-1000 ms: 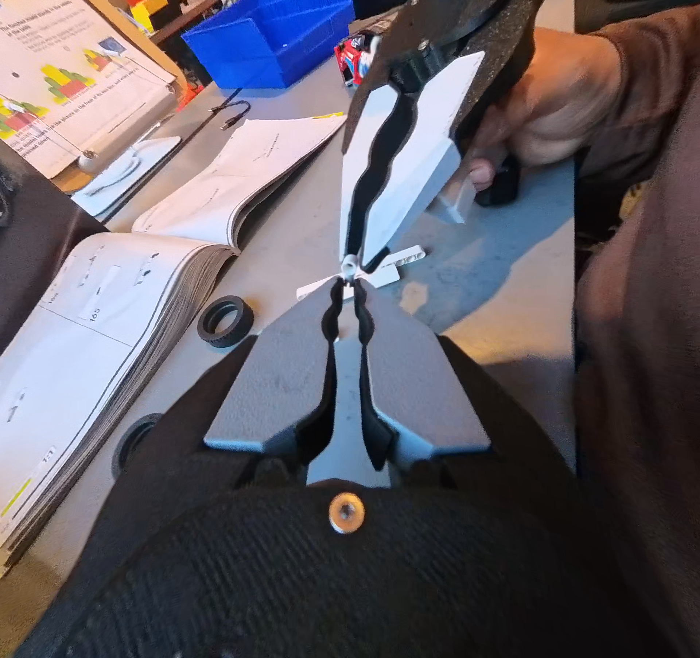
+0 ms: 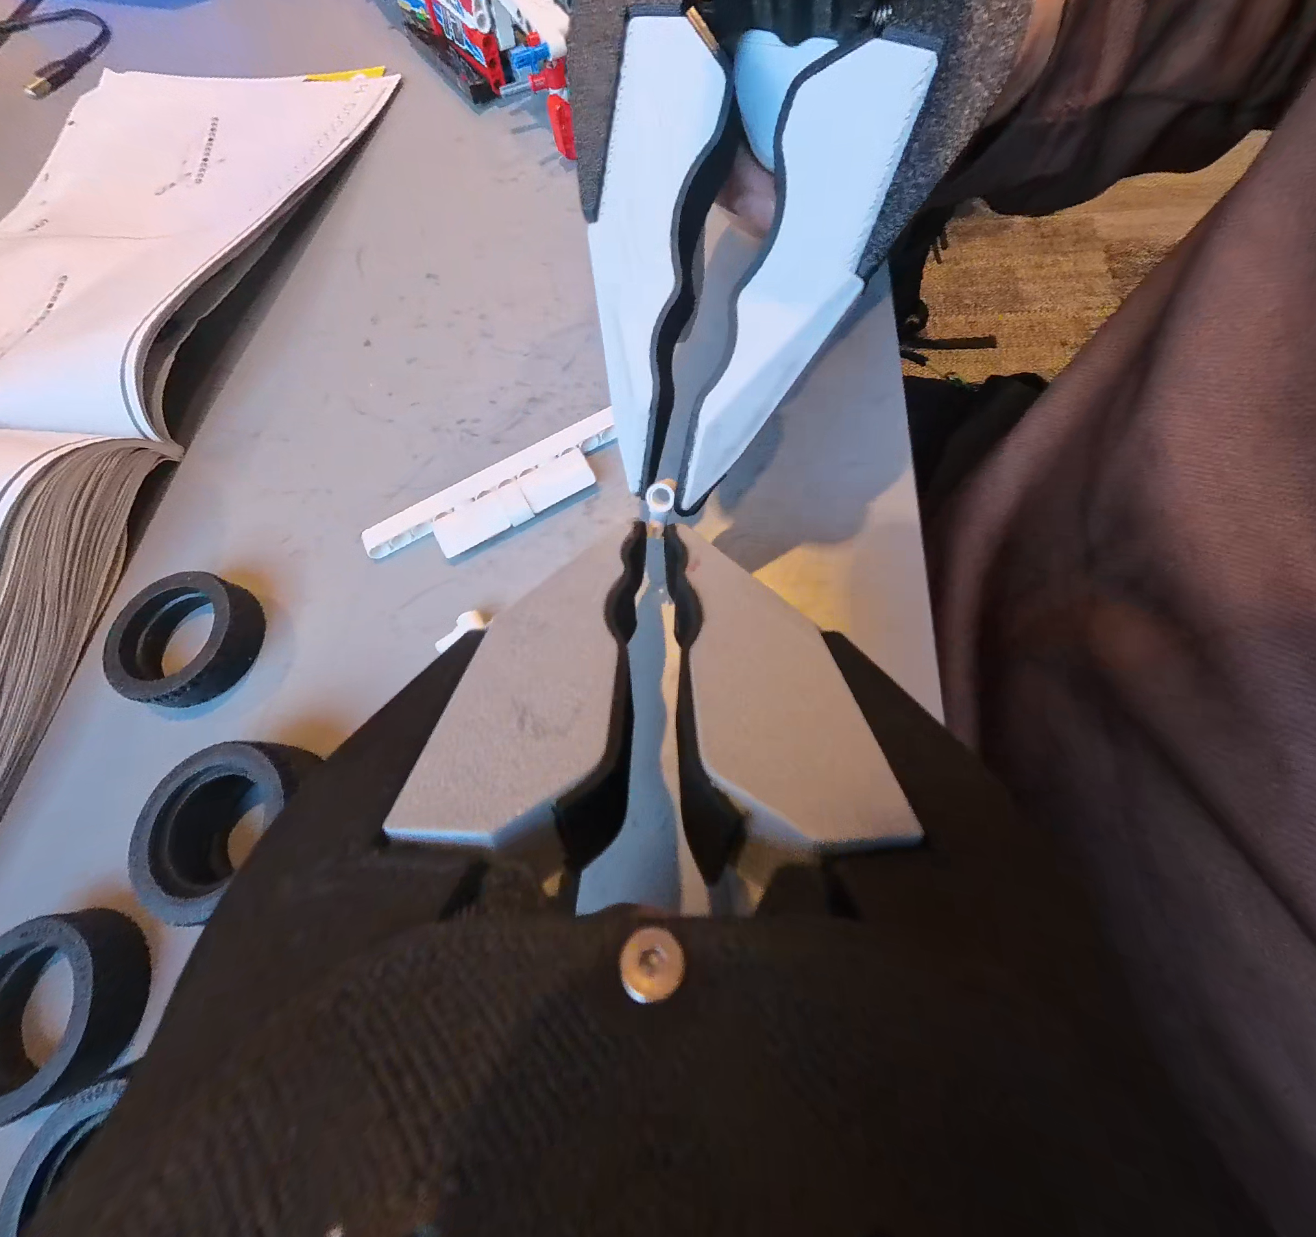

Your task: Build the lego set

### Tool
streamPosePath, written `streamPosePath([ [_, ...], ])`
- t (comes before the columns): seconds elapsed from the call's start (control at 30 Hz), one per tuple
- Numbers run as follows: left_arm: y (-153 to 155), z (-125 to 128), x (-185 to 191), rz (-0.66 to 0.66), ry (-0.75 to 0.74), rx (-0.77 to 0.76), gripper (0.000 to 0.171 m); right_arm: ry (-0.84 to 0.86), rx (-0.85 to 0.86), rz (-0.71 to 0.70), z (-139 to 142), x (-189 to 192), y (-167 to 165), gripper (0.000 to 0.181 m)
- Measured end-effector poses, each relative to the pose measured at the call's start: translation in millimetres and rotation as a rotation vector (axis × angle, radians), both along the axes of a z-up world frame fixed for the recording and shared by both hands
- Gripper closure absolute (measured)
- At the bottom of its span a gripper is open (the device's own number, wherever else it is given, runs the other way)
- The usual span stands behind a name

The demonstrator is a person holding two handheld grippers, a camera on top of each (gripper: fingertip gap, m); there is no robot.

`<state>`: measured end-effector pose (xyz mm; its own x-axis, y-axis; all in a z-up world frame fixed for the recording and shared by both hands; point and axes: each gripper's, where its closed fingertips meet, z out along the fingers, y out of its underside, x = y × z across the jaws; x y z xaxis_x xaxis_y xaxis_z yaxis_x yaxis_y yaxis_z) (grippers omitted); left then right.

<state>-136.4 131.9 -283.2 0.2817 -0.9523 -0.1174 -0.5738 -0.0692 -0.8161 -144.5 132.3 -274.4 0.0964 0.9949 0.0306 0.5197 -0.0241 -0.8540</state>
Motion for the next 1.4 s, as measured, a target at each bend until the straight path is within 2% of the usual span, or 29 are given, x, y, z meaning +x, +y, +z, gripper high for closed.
streamPosePath([
  [0.2,-3,2,3,-0.015,-0.003,0.034,0.170,0.004,-0.004,-0.023,1,4,-1,0.174],
  [0.67,0,1,5,-0.011,-0.007,-0.001,0.169,-0.009,0.031,-0.043,-1,6,2,0.174],
  [0.77,4,2,4,0.014,-0.019,-0.016,0.151,-0.019,0.067,-0.076,-2,11,7,0.174],
  [0.83,11,4,4,0.051,-0.040,-0.040,0.146,-0.028,0.108,-0.129,-2,17,14,0.174],
  [0.93,25,9,7,0.067,-0.062,-0.081,0.118,-0.057,0.178,-0.202,-3,29,21,0.174],
  [1.0,40,11,8,0.056,0.013,-0.079,0.107,-0.088,0.228,-0.233,-5,35,23,0.174],
  [1.13,66,0,5,-0.039,0.298,0.000,0.106,-0.159,0.298,-0.258,-12,44,22,0.174],
  [1.3,74,-15,2,-0.267,0.588,0.171,0.118,-0.192,0.364,-0.281,-14,49,17,0.174],
  [1.4,71,-19,4,-0.332,0.639,0.150,0.121,-0.213,0.411,-0.293,-14,55,16,0.174],
])
